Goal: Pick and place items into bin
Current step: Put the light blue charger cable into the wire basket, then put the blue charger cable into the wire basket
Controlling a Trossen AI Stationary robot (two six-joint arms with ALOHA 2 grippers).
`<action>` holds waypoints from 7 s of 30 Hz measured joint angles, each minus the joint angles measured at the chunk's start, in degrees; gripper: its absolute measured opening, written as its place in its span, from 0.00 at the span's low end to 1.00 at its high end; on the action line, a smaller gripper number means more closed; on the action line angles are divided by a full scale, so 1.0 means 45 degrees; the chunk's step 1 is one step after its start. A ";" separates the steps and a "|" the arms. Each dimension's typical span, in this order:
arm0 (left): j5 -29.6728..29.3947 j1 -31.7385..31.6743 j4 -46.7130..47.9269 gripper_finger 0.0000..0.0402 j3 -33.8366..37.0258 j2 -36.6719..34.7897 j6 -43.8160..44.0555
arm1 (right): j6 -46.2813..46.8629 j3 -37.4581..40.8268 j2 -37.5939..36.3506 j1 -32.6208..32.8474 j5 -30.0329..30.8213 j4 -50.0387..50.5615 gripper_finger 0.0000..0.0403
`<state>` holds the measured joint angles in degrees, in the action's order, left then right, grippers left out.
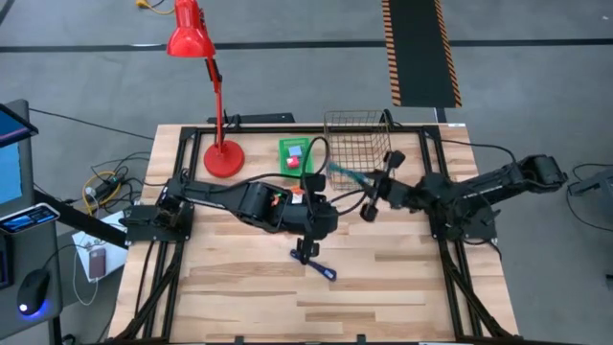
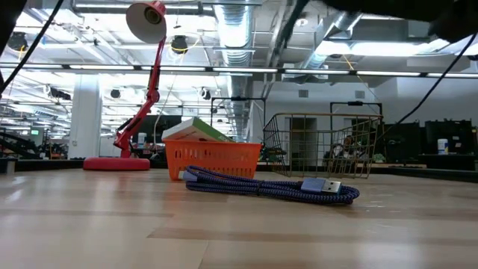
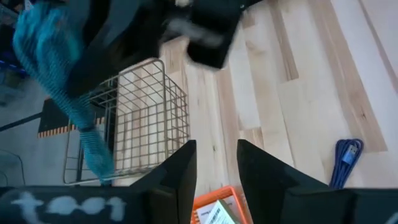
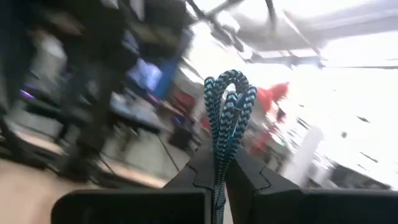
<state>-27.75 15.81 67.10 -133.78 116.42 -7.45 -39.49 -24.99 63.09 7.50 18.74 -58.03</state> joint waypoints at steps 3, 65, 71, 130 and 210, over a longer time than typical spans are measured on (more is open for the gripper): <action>-0.0016 -0.0006 0.0002 0.26 0.0000 0.0000 0.0256 | 0.0004 0.0000 0.0000 -0.0934 0.0518 0.0483 0.02; 0.4939 -0.0257 -0.3732 0.26 0.9162 -0.0015 0.0228 | -0.0009 0.0000 -0.0049 -0.1381 0.4309 0.3456 0.62; 0.5774 -0.0102 -0.4052 0.26 0.9785 -0.0015 0.0850 | -0.0038 -0.0003 -0.0049 -0.0945 0.4489 0.3513 0.62; 0.5023 0.0024 -0.1555 0.02 0.7638 0.1248 0.0452 | 0.1036 -0.0005 -0.0039 0.0954 0.4921 0.4224 0.62; 0.1719 0.0093 0.1186 0.16 0.0180 -0.0005 0.0081 | -0.1910 -0.0020 -0.0020 0.4150 0.3077 0.2504 0.02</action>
<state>-20.01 16.23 72.44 -132.97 116.40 -7.08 -48.08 -25.08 63.00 26.17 32.59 -46.76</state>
